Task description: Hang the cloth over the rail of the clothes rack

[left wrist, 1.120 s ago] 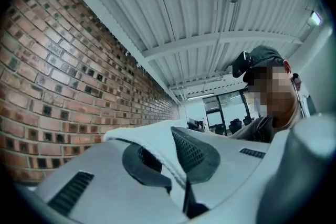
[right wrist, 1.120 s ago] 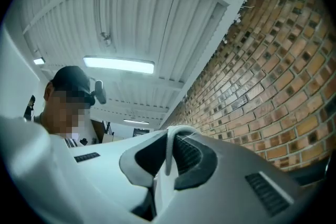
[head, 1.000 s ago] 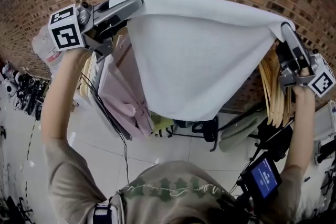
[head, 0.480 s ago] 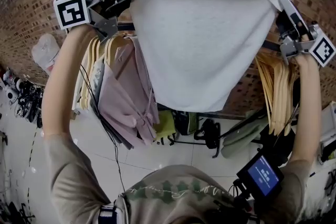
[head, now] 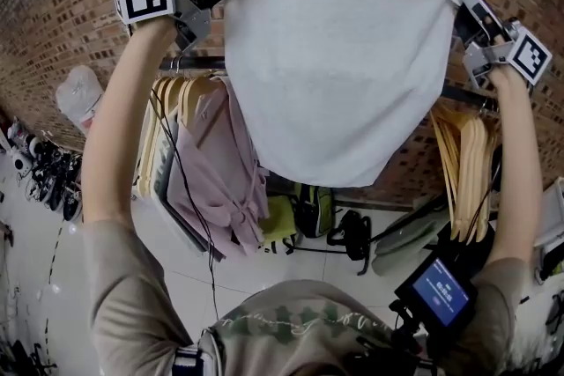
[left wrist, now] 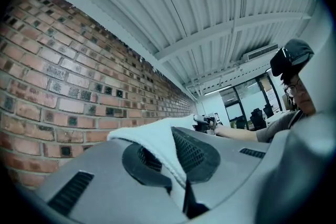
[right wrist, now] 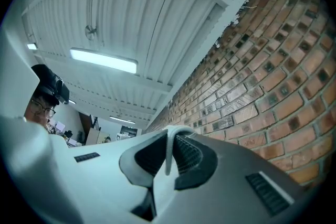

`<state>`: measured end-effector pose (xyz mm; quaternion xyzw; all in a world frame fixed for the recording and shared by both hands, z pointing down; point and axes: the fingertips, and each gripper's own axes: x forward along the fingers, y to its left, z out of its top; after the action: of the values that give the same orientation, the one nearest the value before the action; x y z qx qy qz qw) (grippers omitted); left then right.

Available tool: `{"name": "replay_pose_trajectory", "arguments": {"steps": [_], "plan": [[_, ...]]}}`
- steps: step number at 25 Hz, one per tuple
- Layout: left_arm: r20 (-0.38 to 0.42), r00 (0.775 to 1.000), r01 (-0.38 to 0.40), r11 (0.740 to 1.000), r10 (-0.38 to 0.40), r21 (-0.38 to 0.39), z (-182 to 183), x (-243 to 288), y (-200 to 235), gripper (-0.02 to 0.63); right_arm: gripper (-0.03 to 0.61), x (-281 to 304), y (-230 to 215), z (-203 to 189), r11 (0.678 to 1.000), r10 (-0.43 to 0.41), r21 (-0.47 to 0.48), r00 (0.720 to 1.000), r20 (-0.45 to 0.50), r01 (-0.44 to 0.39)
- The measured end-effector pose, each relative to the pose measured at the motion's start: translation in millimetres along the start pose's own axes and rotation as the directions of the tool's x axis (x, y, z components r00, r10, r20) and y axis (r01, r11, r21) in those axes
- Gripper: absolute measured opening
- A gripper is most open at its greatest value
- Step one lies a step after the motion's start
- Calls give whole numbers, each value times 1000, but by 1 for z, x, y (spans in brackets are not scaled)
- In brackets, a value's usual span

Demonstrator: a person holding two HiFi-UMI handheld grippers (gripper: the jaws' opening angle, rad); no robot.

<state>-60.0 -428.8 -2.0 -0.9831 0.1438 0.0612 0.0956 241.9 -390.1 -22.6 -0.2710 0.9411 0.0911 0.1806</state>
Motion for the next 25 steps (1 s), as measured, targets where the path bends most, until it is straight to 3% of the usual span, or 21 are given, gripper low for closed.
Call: {"name": "replay_pose_trajectory", "arguments": {"steps": [5, 10, 14, 17, 21, 25], "plan": [[2, 1000, -14, 1000, 14, -24, -1, 7, 18, 17, 18, 10, -13, 1, 999, -6, -32, 1000, -18, 5], [-57, 998, 0, 997, -4, -75, -23, 19, 38, 17, 18, 12, -39, -19, 994, -5, 112, 999, -47, 11], [-127, 992, -35, 991, 18, -129, -47, 29, 55, 17, 18, 13, -60, -44, 986, -49, 151, 993, -109, 66], [-191, 981, -49, 989, 22, -140, -73, 36, 65, 17, 18, 12, -68, -70, 985, -66, 149, 986, -151, 89], [-315, 949, -68, 982, 10, -174, -119, 39, 75, 17, 18, 10, -76, -97, 983, -71, 150, 972, -225, 107], [-343, 939, -88, 971, 7, -222, -139, 41, 84, 17, 18, 18, -78, -105, 985, -73, 133, 958, -278, 113]]}}
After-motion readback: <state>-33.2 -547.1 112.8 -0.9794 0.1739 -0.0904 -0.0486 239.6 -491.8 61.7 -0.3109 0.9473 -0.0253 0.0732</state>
